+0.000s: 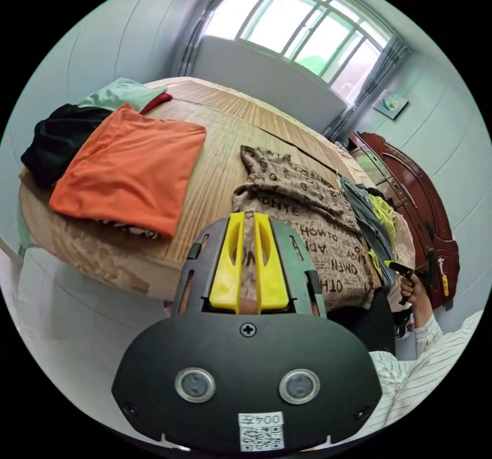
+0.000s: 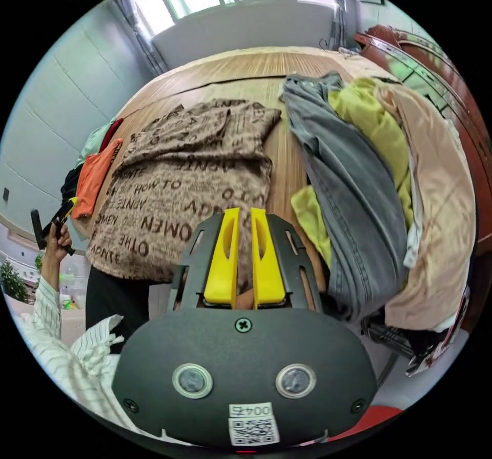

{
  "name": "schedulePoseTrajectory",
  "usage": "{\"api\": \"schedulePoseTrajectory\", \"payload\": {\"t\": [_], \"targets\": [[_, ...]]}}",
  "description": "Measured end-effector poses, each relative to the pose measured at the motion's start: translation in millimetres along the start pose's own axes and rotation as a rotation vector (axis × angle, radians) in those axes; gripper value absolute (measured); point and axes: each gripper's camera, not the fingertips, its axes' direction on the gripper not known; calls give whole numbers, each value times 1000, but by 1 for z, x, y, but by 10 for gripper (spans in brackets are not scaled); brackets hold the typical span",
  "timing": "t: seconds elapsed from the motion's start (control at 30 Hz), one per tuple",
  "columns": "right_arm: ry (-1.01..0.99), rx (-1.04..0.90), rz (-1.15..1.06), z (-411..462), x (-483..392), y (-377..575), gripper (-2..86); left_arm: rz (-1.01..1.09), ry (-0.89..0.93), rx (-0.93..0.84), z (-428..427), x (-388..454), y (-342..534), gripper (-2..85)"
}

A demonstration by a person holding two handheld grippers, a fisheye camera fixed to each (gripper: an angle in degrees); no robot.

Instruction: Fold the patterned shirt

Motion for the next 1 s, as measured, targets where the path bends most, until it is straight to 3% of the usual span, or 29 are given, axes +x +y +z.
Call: {"api": "schedulePoseTrajectory", "payload": {"t": [0.17, 0.4, 0.53, 0.73, 0.9, 1.0], "targets": [[75, 38, -23, 39, -35, -101, 53, 27, -73, 90, 97, 62, -75, 9], [154, -44, -87, 76, -53, -168, 57, 211, -180, 29, 224, 117, -133, 3], [164, -57, -176, 84, -50, -176, 50, 233, -216, -98, 268, 91, -127, 2], [157, 1, -290, 75, -52, -187, 43, -14, -112, -106, 276, 29, -134, 1], [134, -23, -254, 55, -52, -214, 39, 40, -90, -17, 264, 34, -135, 1], [57, 77, -168, 20, -52, -231, 49, 21, -68, 23, 236, 29, -134, 1]]}}
